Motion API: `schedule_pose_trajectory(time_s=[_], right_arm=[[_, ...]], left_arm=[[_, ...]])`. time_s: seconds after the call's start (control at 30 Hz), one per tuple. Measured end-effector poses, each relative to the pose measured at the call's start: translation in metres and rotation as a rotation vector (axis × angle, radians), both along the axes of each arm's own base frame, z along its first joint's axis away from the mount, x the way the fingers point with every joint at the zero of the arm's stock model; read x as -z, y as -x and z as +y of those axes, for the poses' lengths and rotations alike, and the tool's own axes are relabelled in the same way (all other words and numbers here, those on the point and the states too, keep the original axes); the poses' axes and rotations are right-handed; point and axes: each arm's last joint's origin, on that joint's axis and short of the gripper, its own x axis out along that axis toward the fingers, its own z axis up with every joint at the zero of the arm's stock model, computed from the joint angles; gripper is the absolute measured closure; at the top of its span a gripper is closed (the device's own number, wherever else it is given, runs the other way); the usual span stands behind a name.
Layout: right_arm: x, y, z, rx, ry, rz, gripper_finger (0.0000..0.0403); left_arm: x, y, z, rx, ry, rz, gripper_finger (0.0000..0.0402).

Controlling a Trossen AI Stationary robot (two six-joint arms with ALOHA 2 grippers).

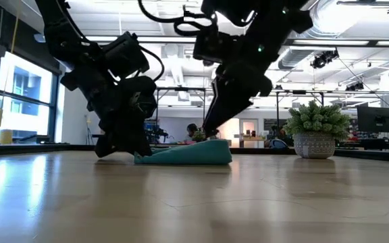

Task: Roll microfiber towels into tight, uniform cylinder then place into a basket
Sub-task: Roll the blue microfiber towel

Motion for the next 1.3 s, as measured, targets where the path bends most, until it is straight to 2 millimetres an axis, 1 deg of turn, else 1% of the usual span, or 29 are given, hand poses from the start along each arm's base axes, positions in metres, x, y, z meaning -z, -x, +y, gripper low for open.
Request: schedule_pose_trajectory(time_s=[0.07,0.2,0.3,0.37,0.5,0.8,0.93,1.03,1.1,1.2,1.3], right_arm=[[0.004,0.0,0.003,0.034,0.035,0.006,0.0271],[0.015,-0.001,0.007,0.037,-0.032,0.036,0.0241],[0.024,-0.001,0.009,0.044,0.007,0.063,0.0215],[0.029,-0.002,0.009,0.04,0.026,0.078,0.0206],[0.036,-0.001,0.005,0.05,0.055,0.121,0.0204],[0.034,0.002,0.002,0.073,0.12,0.131,0.0204],[0.043,0.0,-0.005,0.085,0.127,0.161,0.0204],[0.048,-0.001,-0.005,0.084,0.144,0.173,0.021],[0.053,-0.001,-0.005,0.085,0.142,0.186,0.0222],[0.056,-0.001,-0.005,0.083,0.137,0.206,0.0253],[0.057,0.0,-0.005,0.088,0.109,0.214,0.0296]], left_arm=[[0.0,0.0,0.0,0.0,0.0,0.0,0.0394],[0.0,0.0,0.0,0.001,0.002,0.0,0.0394],[0.0,0.0,0.0,0.001,0.002,0.0,0.0394],[0.0,0.0,0.0,0.002,0.003,0.0,0.0394],[0.0,0.0,0.0,0.006,0.009,-0.003,0.0394],[0.0,0.0,-0.003,0.012,0.023,-0.004,0.0394],[0.0,0.0,-0.003,0.013,0.034,-0.005,0.0394],[0.0,-0.001,-0.003,0.026,0.051,-0.012,0.0394],[0.0,-0.001,-0.004,0.042,0.057,-0.02,0.0393],[-0.002,0.0,-0.005,0.074,0.046,-0.028,0.0381],[-0.004,0.0,-0.005,0.106,0.044,-0.042,0.0355]])
